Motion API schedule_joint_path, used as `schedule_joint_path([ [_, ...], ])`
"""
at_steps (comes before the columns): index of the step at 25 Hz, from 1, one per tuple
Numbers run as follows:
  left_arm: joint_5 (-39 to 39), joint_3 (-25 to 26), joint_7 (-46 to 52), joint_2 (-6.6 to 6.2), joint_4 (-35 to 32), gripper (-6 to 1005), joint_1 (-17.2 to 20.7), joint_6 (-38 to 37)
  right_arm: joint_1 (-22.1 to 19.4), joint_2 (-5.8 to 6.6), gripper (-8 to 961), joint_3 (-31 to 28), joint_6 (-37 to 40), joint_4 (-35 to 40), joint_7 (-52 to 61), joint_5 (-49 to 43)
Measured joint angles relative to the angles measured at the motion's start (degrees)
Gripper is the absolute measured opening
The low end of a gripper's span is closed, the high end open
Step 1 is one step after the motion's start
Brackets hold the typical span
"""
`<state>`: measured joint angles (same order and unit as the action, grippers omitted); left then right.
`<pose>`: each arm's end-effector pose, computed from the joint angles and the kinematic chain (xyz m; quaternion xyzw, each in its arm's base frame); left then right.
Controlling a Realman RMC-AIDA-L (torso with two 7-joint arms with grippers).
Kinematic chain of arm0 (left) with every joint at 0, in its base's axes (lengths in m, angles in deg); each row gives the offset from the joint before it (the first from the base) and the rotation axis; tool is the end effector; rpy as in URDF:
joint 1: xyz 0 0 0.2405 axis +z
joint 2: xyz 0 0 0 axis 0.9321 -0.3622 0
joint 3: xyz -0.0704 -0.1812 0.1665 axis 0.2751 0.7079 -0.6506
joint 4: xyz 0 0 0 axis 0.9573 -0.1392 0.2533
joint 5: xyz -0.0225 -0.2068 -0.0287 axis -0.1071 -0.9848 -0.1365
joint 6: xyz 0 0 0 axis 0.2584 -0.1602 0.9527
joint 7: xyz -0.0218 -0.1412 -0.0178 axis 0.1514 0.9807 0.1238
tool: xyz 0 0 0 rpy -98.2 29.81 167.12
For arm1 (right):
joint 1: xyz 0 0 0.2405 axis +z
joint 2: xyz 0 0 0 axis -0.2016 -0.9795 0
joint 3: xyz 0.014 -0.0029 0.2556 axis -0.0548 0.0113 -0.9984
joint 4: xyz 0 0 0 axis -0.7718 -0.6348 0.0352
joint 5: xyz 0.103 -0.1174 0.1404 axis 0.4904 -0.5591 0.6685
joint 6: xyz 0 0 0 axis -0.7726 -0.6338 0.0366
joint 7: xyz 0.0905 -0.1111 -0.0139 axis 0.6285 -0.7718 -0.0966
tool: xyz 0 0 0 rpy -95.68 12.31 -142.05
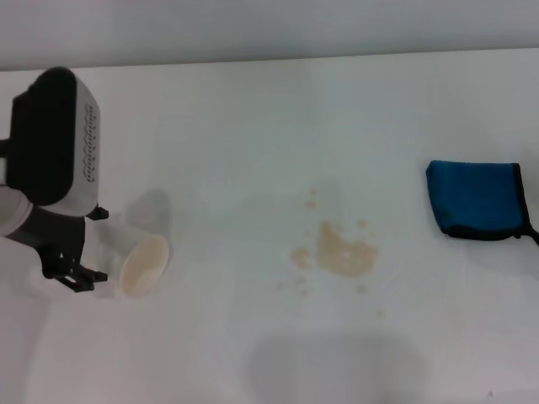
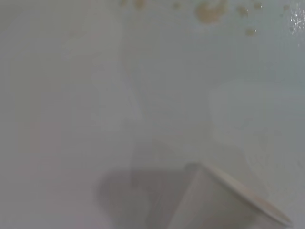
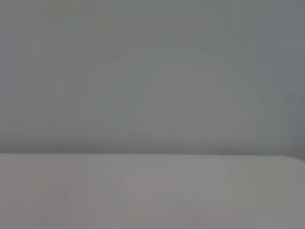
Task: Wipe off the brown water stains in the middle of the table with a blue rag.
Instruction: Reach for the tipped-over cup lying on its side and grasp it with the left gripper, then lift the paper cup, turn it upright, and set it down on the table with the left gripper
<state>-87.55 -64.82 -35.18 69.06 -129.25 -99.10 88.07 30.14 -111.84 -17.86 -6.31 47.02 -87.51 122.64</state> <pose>-0.2004 0.3475 -0.0037 -0.9546 0.0904 0.2660 0.0986 0.4469 0.2727 0.0354 -0.6350 0.3747 0.1427 0.6603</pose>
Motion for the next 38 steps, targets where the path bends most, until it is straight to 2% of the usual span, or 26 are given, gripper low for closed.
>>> schedule_joint_path([
  [12, -2.0, -0.3, -4.3, -0.59, 6.0, 861, -1.4, -6.7, -0.3, 0.00, 872, 0.4, 0.0, -0.4, 0.0, -0.4],
  [26, -2.8, -0.9, -5.2, -0.17, 13.7, 841, -2.6, -12.1, 0.1, 0.00, 871, 1.0, -0.7, -0.3, 0.0, -0.4],
  [38, -4.7, 1.4, -4.2, -0.11, 11.6, 733, -1.5, -13.9, 0.9, 0.00, 871, 1.0, -0.2, 0.1, 0.0, -0.4],
])
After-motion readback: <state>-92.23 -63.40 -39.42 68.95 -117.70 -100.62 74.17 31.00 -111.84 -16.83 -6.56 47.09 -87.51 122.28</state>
